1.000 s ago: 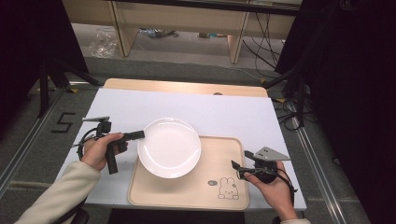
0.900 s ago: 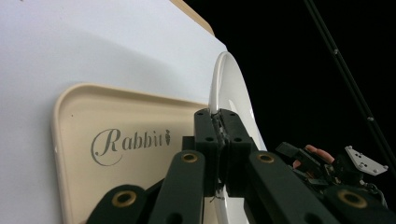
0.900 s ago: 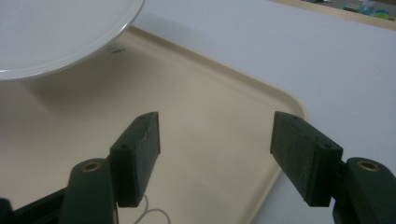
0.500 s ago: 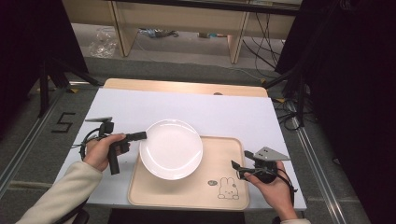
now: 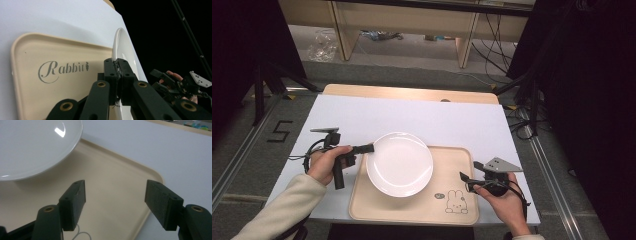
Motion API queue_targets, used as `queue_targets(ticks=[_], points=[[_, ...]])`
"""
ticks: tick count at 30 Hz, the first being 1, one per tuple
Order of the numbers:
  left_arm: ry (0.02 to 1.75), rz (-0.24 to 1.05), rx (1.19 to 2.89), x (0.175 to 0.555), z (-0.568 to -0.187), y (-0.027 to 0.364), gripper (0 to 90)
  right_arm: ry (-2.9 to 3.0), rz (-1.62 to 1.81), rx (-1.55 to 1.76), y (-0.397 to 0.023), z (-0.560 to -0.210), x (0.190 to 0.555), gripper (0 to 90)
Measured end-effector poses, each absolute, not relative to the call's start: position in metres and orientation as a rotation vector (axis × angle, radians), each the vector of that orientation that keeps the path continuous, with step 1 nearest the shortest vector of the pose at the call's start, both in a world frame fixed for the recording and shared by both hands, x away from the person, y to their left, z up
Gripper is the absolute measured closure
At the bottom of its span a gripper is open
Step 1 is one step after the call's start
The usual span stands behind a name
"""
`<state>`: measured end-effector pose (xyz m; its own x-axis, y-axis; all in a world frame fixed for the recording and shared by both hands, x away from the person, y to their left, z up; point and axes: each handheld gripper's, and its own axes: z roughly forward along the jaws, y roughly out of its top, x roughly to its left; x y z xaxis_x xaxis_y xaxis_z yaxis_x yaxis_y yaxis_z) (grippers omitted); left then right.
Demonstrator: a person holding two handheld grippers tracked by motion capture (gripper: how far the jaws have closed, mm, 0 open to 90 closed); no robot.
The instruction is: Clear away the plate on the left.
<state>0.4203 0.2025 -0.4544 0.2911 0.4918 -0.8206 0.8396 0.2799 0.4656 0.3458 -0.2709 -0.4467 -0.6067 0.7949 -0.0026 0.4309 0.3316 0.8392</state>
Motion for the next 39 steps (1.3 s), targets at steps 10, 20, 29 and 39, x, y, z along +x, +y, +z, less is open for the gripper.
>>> queue_targets(ticks=[10,20,29,39], points=[[1.354,-0.386,1.396,0.42,-0.458,0.198,86.5,2.187,1.187,1.08,-0.271,-0.447,0.346,33.9],[1.362,-0.398,1.403,0.421,-0.459,0.192,86.4,2.188,1.186,1.08,-0.271,-0.447,0.346,33.9],[1.37,-0.412,1.418,0.423,-0.465,0.188,86.0,2.188,1.186,1.081,-0.271,-0.447,0.346,33.9],[1.417,-0.415,1.431,0.424,-0.472,0.186,85.6,2.188,1.188,1.081,-0.271,-0.447,0.346,33.9]])
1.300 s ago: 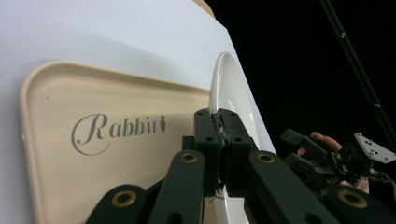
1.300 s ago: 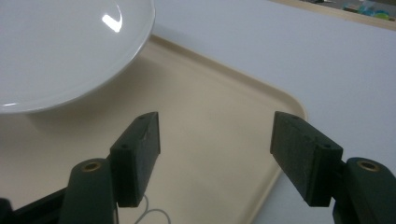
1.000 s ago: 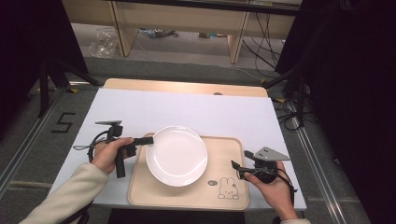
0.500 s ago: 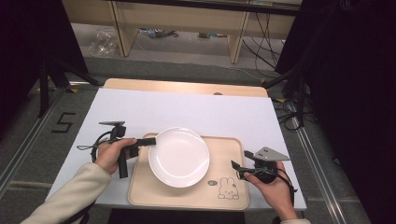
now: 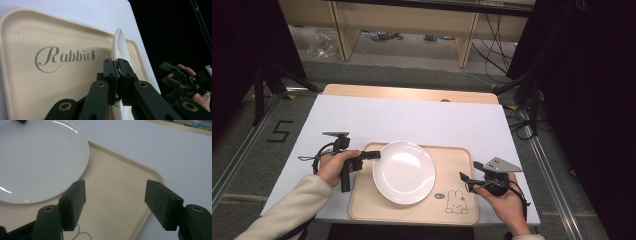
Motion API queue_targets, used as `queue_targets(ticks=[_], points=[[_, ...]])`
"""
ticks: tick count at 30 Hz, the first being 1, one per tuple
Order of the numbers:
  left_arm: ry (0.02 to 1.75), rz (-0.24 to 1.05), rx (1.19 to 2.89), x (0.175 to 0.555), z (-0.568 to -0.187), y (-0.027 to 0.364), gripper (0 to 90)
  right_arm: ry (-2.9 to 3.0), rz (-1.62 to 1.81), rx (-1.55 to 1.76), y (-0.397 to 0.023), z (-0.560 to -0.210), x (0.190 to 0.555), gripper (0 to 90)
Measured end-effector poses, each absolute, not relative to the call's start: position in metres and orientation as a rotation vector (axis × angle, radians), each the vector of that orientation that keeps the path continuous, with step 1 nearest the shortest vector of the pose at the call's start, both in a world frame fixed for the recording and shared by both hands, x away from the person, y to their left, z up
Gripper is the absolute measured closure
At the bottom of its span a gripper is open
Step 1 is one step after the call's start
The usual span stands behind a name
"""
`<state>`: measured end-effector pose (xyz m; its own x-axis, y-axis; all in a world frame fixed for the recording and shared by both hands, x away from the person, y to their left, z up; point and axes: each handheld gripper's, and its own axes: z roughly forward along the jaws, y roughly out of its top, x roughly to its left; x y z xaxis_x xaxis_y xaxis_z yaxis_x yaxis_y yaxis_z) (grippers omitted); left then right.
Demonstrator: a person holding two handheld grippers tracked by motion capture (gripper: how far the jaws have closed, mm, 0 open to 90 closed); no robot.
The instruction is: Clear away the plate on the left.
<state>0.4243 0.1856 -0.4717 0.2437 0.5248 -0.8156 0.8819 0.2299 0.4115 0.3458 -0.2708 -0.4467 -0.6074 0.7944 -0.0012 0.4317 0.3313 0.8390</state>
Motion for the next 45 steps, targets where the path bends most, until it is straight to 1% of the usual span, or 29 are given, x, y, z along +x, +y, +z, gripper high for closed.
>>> queue_targets(ticks=[6,7,11,17,19,23,25,26,27,28,29,30,31,32,33,34,35,36,37,38,41,42,45], points=[[1.425,-0.39,1.471,0.424,-0.474,0.185,86.3,2.188,1.189,1.081,-0.271,-0.447,0.346,33.9],[1.392,-0.373,1.496,0.425,-0.475,0.185,86.6,2.188,1.188,1.082,-0.271,-0.447,0.346,33.9],[1.381,-0.366,1.537,0.425,-0.477,0.186,86.8,2.179,1.202,1.075,-0.27,-0.447,0.346,33.9],[1.4,-0.346,1.595,0.428,-0.483,0.186,86.0,2.188,1.187,1.081,-0.271,-0.447,0.346,33.8],[1.393,-0.353,1.619,0.429,-0.484,0.187,85.1,2.189,1.186,1.081,-0.27,-0.447,0.346,33.8],[1.404,-0.32,1.676,0.429,-0.487,0.186,83.9,2.191,1.186,1.081,-0.27,-0.447,0.346,33.8],[1.395,-0.317,1.699,0.429,-0.489,0.188,80.2,2.184,1.201,1.075,-0.27,-0.448,0.346,33.7],[1.403,-0.291,1.694,0.428,-0.488,0.187,80.2,2.184,1.201,1.075,-0.27,-0.448,0.346,33.7],[1.394,-0.305,1.68,0.428,-0.487,0.187,80.0,2.185,1.2,1.074,-0.27,-0.448,0.346,33.7],[1.374,-0.324,1.691,0.429,-0.486,0.188,75.4,2.184,1.2,1.074,-0.27,-0.448,0.346,33.7],[1.371,-0.311,1.69,0.428,-0.485,0.187,72.9,2.185,1.199,1.074,-0.27,-0.448,0.346,33.7],[1.369,-0.281,1.694,0.427,-0.483,0.186,70.1,2.185,1.199,1.073,-0.27,-0.448,0.346,33.7],[1.356,-0.256,1.695,0.427,-0.482,0.184,70.1,2.185,1.199,1.073,-0.27,-0.448,0.346,33.7],[1.308,-0.199,1.693,0.425,-0.479,0.184,63.8,2.185,1.199,1.074,-0.27,-0.448,0.346,33.7],[1.308,-0.199,1.693,0.425,-0.479,0.184,60.0,2.185,1.199,1.074,-0.27,-0.448,0.346,33.7],[1.273,-0.159,1.689,0.424,-0.476,0.185,60.0,2.185,1.199,1.074,-0.27,-0.448,0.346,33.7],[1.248,-0.124,1.689,0.424,-0.474,0.185,55.2,2.185,1.199,1.074,-0.27,-0.448,0.346,33.7],[1.231,-0.101,1.696,0.423,-0.472,0.186,47.4,2.184,1.199,1.075,-0.27,-0.448,0.346,33.7],[1.204,-0.08,1.714,0.422,-0.47,0.188,47.4,2.184,1.199,1.075,-0.27,-0.448,0.346,33.7],[1.197,-0.073,1.688,0.421,-0.468,0.188,44.5,2.185,1.199,1.074,-0.27,-0.448,0.346,33.7],[1.174,-0.012,1.681,0.418,-0.464,0.19,36.3,2.187,1.199,1.074,-0.27,-0.448,0.346,33.7],[1.163,0.006,1.683,0.417,-0.463,0.191,36.3,2.187,1.199,1.074,-0.27,-0.448,0.346,33.7],[1.128,0.08,1.685,0.414,-0.459,0.191,31.6,2.186,1.199,1.075,-0.27,-0.448,0.346,33.5]])
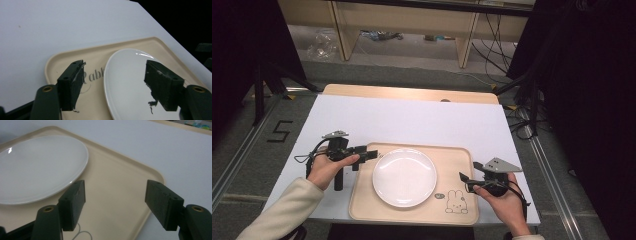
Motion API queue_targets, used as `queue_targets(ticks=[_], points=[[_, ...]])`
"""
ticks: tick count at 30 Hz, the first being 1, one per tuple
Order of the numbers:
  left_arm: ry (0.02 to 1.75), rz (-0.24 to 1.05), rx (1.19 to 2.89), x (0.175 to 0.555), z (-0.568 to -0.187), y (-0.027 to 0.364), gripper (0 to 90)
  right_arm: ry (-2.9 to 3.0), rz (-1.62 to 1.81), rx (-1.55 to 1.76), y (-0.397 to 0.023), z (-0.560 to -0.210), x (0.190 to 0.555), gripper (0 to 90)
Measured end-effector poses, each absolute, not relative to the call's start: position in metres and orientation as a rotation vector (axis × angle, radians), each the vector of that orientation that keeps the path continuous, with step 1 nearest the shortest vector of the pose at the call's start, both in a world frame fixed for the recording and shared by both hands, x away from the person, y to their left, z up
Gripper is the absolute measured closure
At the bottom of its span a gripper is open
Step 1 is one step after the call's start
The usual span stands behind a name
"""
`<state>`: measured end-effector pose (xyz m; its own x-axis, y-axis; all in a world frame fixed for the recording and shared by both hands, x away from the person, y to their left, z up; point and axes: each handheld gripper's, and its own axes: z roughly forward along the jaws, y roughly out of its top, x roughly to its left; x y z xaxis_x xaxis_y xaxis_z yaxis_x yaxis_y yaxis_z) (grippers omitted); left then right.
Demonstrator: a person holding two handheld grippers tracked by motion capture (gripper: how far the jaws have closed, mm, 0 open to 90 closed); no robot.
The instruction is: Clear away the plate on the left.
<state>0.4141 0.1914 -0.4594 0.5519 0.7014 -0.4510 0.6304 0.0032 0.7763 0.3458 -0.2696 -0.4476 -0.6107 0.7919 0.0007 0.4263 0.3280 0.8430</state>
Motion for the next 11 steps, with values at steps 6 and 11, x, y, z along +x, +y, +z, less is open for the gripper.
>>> queue_targets(ticks=[6,11], points=[[1.099,0.144,1.702,0.403,-0.455,0.2,22.8,2.188,1.199,1.074,-0.27,-0.448,0.346,33.5],[1.09,0.117,1.693,0.395,-0.457,0.21,24.3,2.194,1.187,1.076,-0.27,-0.448,0.346,33.4]])
